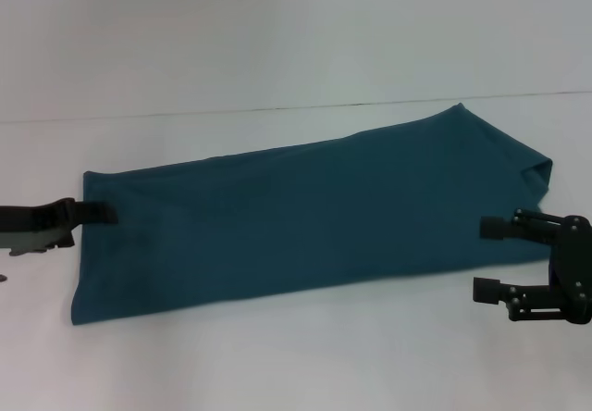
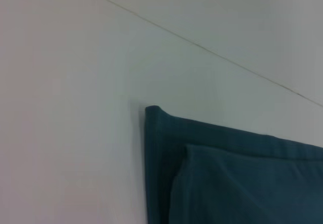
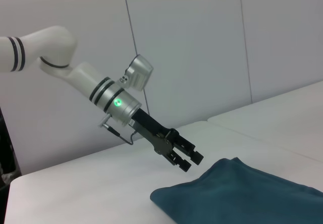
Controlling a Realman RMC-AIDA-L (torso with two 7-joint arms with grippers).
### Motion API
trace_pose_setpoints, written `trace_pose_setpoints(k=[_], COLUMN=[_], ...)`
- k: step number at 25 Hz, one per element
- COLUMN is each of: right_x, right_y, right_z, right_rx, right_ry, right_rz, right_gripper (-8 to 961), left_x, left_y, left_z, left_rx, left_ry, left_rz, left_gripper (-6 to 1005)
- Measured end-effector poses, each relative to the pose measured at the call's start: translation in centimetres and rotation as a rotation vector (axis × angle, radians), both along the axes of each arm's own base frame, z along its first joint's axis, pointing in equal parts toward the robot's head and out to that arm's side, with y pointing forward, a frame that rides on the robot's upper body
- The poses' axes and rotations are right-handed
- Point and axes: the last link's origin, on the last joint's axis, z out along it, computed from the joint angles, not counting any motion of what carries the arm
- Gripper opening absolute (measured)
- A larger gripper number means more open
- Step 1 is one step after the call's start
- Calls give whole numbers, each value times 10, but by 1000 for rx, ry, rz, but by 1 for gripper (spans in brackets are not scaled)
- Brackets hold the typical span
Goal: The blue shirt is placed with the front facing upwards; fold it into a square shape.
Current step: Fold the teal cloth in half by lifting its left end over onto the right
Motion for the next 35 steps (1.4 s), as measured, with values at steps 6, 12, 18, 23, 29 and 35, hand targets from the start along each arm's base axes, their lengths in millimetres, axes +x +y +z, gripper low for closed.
trace_pose_setpoints(k=[6,12,18,23,29,35], right_x=[0,-1,-1,-1,-1,-1], right_y=[-1,-1,-2,-1,-1,-2], right_z=[-1,-3,-4,-4,-4,-4], right_rx=[-2,-8,-12,-11,-11,-11], right_ry=[4,10,16,15,17,18], right_rz=[-1,1,-2,-2,-1,-1], right_gripper=[925,923,915,909,901,894], left_x=[-4,-8,-9,-12,-15,-15], left_y=[0,1,2,1,2,3], left_z=[-7,-12,-12,-15,-19,-19], left_rx=[15,17,28,29,34,35], left_ry=[0,11,17,18,26,27], left_rz=[18,29,29,38,44,43], left_gripper=[824,817,810,804,797,790])
